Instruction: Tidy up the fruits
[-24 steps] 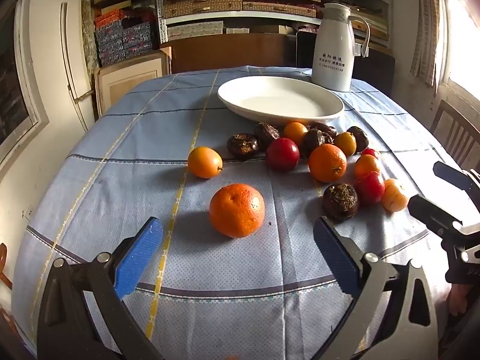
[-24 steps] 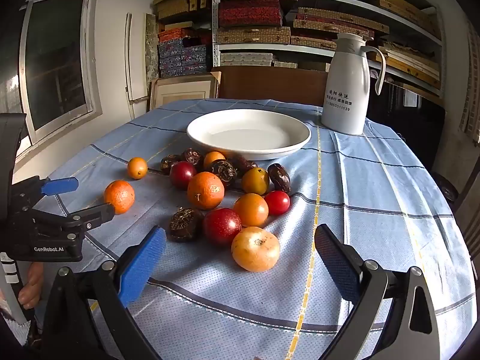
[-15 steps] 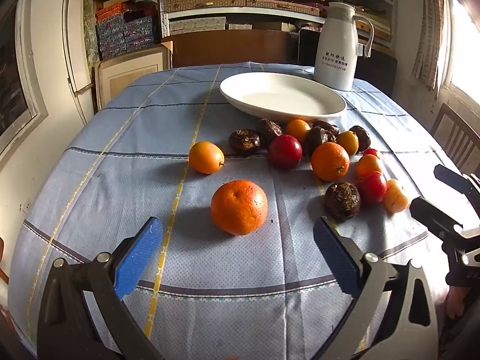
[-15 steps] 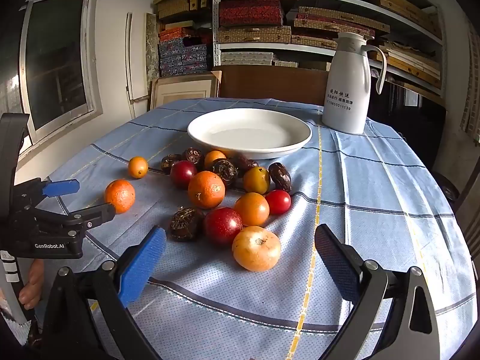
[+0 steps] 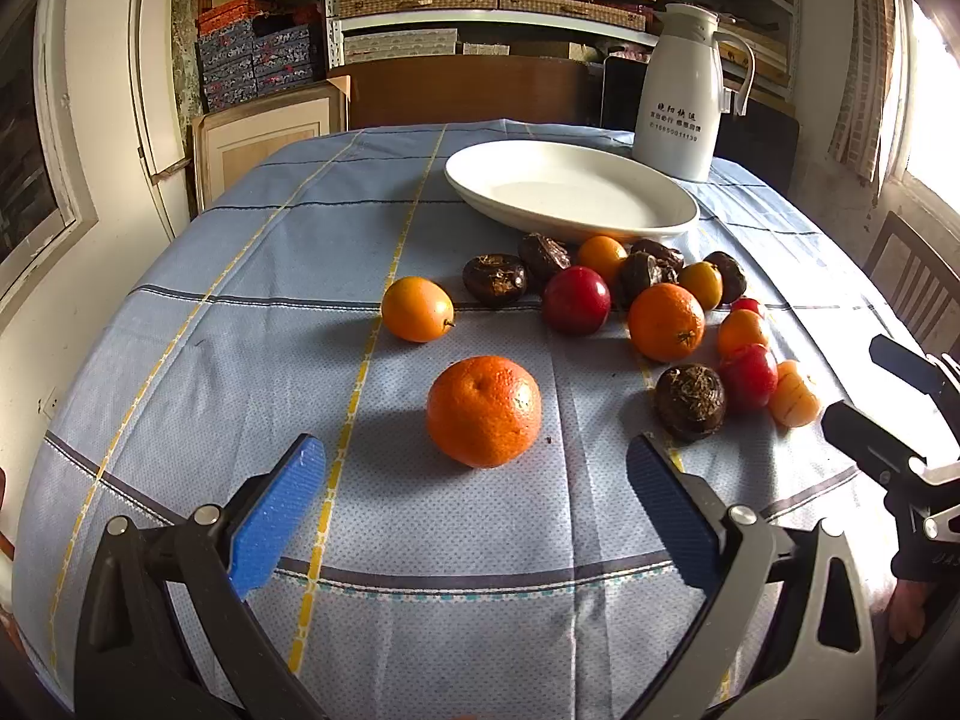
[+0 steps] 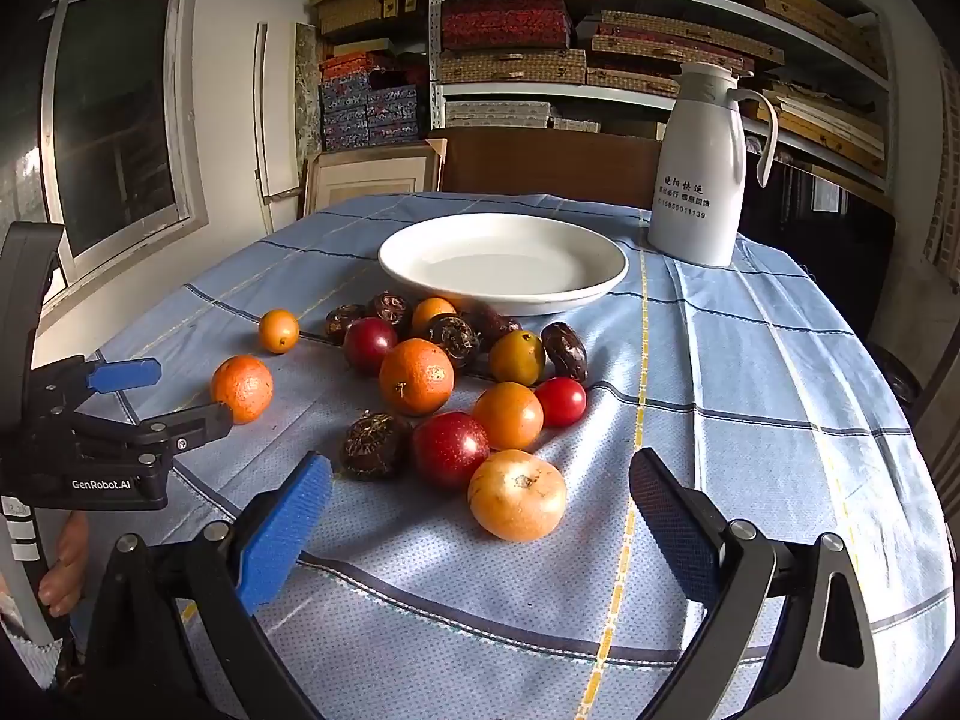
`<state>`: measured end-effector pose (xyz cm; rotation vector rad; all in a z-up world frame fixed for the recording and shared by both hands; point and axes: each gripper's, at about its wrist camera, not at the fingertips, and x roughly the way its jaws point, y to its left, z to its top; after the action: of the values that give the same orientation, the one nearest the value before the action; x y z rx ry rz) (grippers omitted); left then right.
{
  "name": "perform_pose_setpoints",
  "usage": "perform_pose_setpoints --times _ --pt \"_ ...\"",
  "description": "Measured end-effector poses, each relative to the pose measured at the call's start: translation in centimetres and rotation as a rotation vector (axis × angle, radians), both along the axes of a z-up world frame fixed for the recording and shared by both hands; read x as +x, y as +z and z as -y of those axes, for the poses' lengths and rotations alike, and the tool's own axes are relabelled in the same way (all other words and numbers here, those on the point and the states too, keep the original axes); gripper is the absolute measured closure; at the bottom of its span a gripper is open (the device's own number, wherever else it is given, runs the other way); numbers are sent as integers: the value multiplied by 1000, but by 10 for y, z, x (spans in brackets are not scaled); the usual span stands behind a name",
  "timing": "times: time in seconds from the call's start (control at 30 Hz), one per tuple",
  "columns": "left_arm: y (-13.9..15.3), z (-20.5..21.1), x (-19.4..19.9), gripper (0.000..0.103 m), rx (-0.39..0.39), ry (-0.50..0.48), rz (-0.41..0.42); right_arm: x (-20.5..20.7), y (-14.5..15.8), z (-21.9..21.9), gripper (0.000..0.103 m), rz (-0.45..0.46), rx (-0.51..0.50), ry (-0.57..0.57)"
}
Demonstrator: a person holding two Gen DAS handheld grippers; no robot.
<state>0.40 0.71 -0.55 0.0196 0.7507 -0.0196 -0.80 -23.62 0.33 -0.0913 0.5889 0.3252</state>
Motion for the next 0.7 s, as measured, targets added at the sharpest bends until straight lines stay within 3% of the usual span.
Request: perform_pose_setpoints --times 0.7 --pt "0 -1 1 4 -12 5 -11 1 0 -1 3 -6 -2 2"
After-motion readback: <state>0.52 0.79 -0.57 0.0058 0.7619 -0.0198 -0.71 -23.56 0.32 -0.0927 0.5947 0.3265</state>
